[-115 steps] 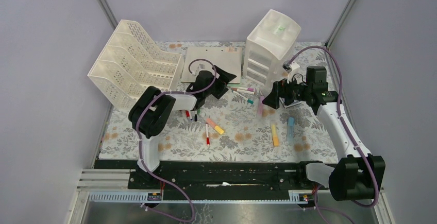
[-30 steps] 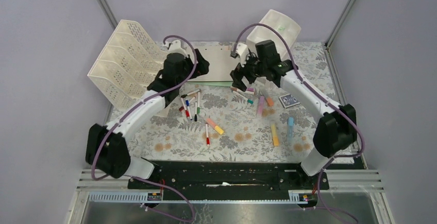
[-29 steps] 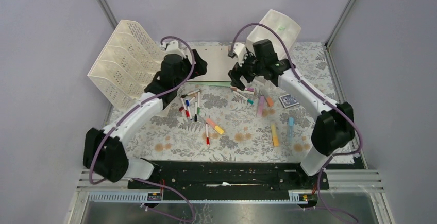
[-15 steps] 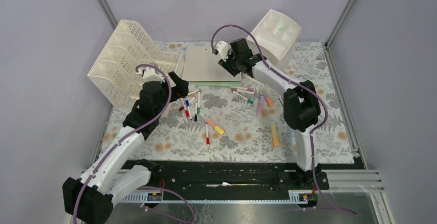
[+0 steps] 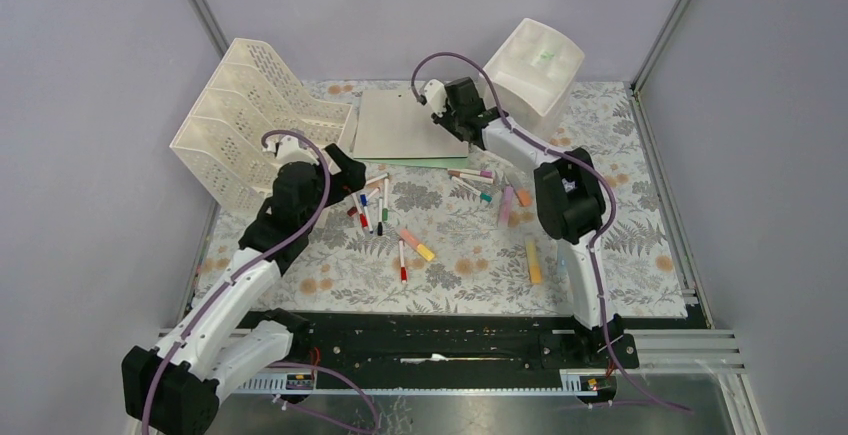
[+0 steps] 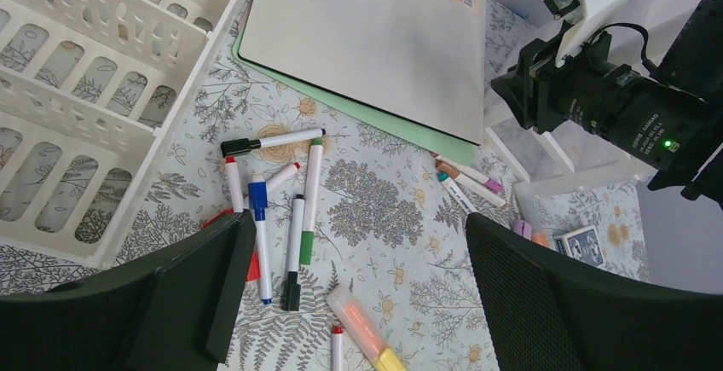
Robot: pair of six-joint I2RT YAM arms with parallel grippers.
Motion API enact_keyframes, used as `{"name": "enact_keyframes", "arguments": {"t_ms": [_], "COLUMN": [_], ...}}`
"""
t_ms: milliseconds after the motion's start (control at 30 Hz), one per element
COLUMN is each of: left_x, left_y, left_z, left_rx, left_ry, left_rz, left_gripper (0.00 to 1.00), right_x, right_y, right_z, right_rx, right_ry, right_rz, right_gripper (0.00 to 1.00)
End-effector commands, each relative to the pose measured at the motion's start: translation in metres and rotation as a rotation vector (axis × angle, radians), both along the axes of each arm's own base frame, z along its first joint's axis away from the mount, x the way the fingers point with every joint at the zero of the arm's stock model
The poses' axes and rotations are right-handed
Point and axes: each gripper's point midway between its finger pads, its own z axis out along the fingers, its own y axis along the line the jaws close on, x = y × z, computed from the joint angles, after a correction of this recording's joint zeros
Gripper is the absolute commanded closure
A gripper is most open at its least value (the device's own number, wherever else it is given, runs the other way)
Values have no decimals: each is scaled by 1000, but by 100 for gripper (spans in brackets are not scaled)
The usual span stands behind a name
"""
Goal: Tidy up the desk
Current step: Move the storage box to the corner of the board.
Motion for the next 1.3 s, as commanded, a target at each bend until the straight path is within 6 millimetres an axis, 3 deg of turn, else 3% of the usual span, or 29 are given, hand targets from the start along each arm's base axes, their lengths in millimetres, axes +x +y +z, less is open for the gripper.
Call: {"name": "enact_keyframes", "arguments": {"t_ms": [0,167,300,433,600,900,1267], "left_x": [6,13,21,25,29,29,28], "left_y": [-5,-14,-24,-33,-38,-46,-51], "left_z": [15,15,15,20,22,19,15], "left_rx": [-42,-59,-69,-92,-111,-164,-199], "left_ry": [-41,-43,-40,-57,-54,-24,15], "left_rz": [-3,-26,-64,-98,-111,-122,-129], "left_gripper": [1,1,1,1,1,1,1], "right_x": [31,39,37,21,-1,-15,-11], "right_y": [-37,-75,-91,-82,-55,-31,-23], "right_z": [27,27,24,15,15,6,-15], "right_rx": [21,35,96,185,335,530,704], "right_ry": [-86,-75,-35,55,152,291,330], "right_rz": [-115,-180,-209,-172,-112,-193,-359], "right_gripper": [65,62,55,44,31,26,22]}}
